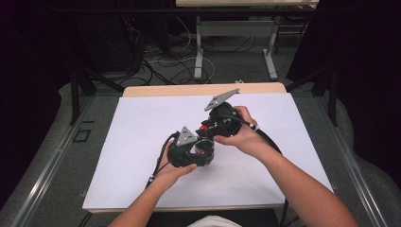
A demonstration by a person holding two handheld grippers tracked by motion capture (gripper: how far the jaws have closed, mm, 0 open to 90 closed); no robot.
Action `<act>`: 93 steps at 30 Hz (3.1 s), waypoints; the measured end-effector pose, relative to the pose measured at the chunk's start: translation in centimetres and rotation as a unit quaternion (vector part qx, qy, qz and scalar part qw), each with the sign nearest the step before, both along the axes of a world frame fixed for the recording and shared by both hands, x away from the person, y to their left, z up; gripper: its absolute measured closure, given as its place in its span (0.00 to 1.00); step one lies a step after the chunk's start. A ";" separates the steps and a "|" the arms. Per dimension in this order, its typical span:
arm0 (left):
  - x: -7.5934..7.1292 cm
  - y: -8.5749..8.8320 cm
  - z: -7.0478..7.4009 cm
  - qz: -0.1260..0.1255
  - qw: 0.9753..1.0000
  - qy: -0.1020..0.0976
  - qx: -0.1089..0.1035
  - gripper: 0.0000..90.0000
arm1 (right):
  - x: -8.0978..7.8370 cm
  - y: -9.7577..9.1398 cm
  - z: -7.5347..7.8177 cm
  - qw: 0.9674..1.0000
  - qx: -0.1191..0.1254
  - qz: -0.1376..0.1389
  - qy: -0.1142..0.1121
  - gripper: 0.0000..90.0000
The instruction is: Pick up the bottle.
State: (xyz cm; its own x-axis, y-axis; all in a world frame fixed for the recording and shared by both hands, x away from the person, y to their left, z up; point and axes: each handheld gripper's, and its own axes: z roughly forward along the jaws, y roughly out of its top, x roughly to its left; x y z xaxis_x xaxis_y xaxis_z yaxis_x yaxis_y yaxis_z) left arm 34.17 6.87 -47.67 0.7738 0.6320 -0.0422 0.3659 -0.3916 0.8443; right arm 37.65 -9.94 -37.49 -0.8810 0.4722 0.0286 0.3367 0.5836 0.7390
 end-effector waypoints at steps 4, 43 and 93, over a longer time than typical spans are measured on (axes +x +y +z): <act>0.0 -0.1 -0.2 -0.004 1.000 0.001 -0.004 0.33 | 1.4 -0.6 0.0 0.996 -0.009 0.093 0.004 0.68; 0.1 0.6 0.2 0.019 1.000 -0.007 -0.007 0.33 | -0.3 2.5 -0.1 0.995 -0.012 -0.097 -0.020 0.59; 0.0 0.8 0.4 0.012 1.000 -0.011 -0.009 0.33 | -0.6 2.6 0.1 0.996 -0.025 -0.078 -0.046 0.53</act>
